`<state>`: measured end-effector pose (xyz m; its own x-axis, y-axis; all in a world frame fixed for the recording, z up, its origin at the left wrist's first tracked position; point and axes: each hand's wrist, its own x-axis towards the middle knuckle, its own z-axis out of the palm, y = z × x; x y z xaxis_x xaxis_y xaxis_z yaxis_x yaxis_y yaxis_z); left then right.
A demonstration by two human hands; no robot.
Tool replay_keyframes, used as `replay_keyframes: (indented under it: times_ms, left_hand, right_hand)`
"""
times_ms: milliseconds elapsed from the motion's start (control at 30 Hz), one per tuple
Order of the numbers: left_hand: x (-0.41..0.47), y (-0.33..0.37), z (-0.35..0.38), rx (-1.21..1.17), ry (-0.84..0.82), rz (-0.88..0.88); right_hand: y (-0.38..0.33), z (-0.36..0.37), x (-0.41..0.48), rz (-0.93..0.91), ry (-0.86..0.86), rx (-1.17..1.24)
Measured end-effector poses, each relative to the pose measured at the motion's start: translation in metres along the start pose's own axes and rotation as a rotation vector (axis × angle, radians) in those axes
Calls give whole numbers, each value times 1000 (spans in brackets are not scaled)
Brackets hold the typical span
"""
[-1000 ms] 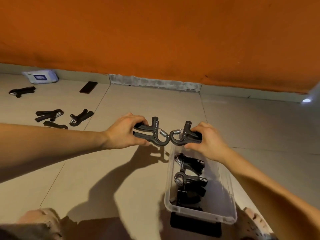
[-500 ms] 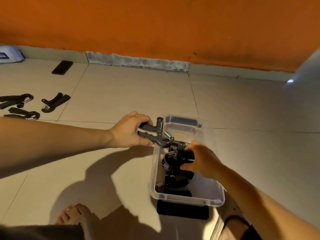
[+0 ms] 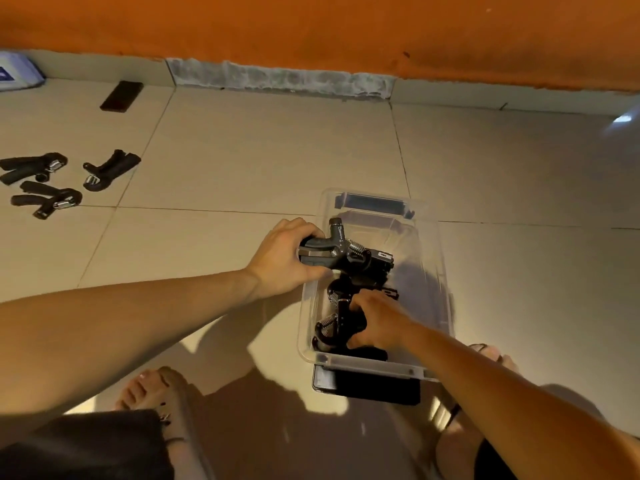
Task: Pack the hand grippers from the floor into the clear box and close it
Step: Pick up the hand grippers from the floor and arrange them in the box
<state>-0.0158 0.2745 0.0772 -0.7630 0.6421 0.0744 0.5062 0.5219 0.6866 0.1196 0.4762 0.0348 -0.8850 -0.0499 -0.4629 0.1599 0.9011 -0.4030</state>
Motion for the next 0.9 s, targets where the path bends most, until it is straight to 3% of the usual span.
replay_keyframes:
  times_ms: [200,733,900]
  left_hand:
    - [-9,12,3,19,-3,-20]
    - [-15,15,19,-85,43,-144]
    - [-14,12,20,-90,38,-143]
  right_hand:
    - [1,13,2,-7,-85,-6]
    - [10,32,18,-100,-80,-85]
    - [14,33,20,-47,-104,-70]
